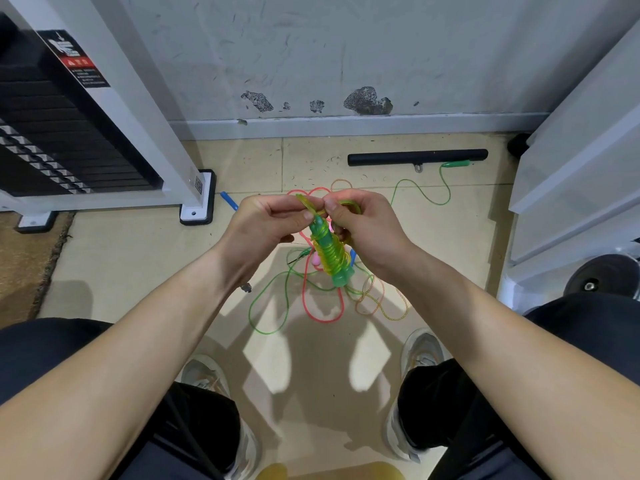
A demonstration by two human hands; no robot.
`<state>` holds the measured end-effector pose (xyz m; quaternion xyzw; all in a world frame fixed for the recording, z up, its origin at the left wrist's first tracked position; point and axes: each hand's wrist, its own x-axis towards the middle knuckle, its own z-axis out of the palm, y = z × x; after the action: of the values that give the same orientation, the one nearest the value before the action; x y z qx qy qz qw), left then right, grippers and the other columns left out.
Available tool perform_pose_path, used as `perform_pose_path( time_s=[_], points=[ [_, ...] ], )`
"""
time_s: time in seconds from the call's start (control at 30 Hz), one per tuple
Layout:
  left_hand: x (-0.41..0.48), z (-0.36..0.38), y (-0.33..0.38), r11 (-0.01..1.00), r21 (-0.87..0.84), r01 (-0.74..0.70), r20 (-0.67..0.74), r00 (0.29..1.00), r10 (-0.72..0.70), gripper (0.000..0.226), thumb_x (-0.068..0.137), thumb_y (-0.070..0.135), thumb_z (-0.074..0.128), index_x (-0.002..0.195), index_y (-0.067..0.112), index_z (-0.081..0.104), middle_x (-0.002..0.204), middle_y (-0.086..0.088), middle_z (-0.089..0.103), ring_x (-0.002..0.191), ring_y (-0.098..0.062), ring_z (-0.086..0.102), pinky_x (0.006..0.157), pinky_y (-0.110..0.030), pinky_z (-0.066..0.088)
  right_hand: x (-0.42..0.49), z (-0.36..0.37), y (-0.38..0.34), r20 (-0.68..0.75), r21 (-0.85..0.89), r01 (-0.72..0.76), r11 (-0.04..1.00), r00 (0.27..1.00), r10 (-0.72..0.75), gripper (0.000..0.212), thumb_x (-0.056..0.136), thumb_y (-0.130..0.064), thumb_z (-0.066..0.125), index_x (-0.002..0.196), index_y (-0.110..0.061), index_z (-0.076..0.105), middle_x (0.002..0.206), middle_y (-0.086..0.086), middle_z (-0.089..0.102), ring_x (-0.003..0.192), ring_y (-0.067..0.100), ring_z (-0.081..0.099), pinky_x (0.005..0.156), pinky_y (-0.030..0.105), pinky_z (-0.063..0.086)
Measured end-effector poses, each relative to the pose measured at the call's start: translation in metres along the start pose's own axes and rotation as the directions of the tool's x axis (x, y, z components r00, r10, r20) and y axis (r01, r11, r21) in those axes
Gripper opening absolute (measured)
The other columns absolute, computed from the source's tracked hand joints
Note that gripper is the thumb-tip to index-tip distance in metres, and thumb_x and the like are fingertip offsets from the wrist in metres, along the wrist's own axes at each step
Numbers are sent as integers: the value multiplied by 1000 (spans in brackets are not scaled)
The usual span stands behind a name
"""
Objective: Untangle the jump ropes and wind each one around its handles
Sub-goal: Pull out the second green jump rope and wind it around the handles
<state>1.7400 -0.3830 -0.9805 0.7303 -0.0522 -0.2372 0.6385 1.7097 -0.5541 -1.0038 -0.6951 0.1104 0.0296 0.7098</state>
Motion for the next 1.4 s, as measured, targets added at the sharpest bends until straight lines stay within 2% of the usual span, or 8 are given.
perform_pose_path(
  time_s=[0.1,0.2,0.4,0.57,0.7,0.93,1.13,1.4],
  points=[
    [-3,5,2,995,-98,-10,-25,1000,8,21,92,-3,63,98,13,76,88,-1,77,85,-13,71,77,-22,56,2,1,2,12,-71,-11,997,1000,12,18,97,-23,61,93,-10,72,70,9,59,67,25,55,70,47,51],
    [-7,13,5,980,-199,-5,-104,994,-16,17,88,-7,66,95,6,76,83,-5,77,79,-17,73,75,-22,58,2,5,2,-16,-116,18,993,1000,-20,18,90,-34,61,84,-24,74,96,10,72,89,31,70,88,55,56],
    [-14,22,1,942,-335,7,-232,969,-90,10,87,-7,68,94,-3,72,82,-3,77,72,-16,72,71,-23,59,-4,15,2,-56,-70,21,997,998,-25,18,96,-30,57,83,-29,69,106,11,70,89,37,68,86,53,57],
    [-12,20,4,985,-175,2,-208,977,-39,7,87,-4,70,89,0,75,77,-10,72,66,-15,69,71,-25,59,-7,18,-4,-44,114,-55,992,997,61,17,89,-36,60,77,-24,59,87,8,63,81,30,61,73,38,51],
    [-10,15,3,1000,-9,-6,-118,993,5,19,88,-5,66,99,3,78,88,-15,76,78,-18,75,70,-19,56,-11,15,-4,-19,-206,38,978,999,-43,27,87,-43,74,89,-22,57,72,-5,59,63,5,56,63,19,47],
    [-9,14,1,998,55,-13,-114,993,20,13,90,4,71,91,15,79,81,-11,77,79,-21,76,73,-25,58,-15,18,1,-50,-264,90,960,993,-107,25,99,-36,60,92,-12,56,70,-4,55,63,8,47,60,25,41],
    [-13,19,4,994,95,-62,-205,975,80,21,87,1,72,84,21,78,73,-3,75,71,-19,74,71,-30,61,-12,23,2,-100,-209,74,975,990,-97,21,100,-29,51,81,-24,54,77,-7,57,76,13,54,79,44,50],
    [-16,28,3,892,393,-223,-286,892,349,17,84,11,75,88,27,79,81,16,75,78,2,70,75,-19,54,-8,24,1,-188,-241,14,970,980,-61,20,101,-22,49,93,-6,58,86,9,61,75,9,51,74,31,45]
  ],
)
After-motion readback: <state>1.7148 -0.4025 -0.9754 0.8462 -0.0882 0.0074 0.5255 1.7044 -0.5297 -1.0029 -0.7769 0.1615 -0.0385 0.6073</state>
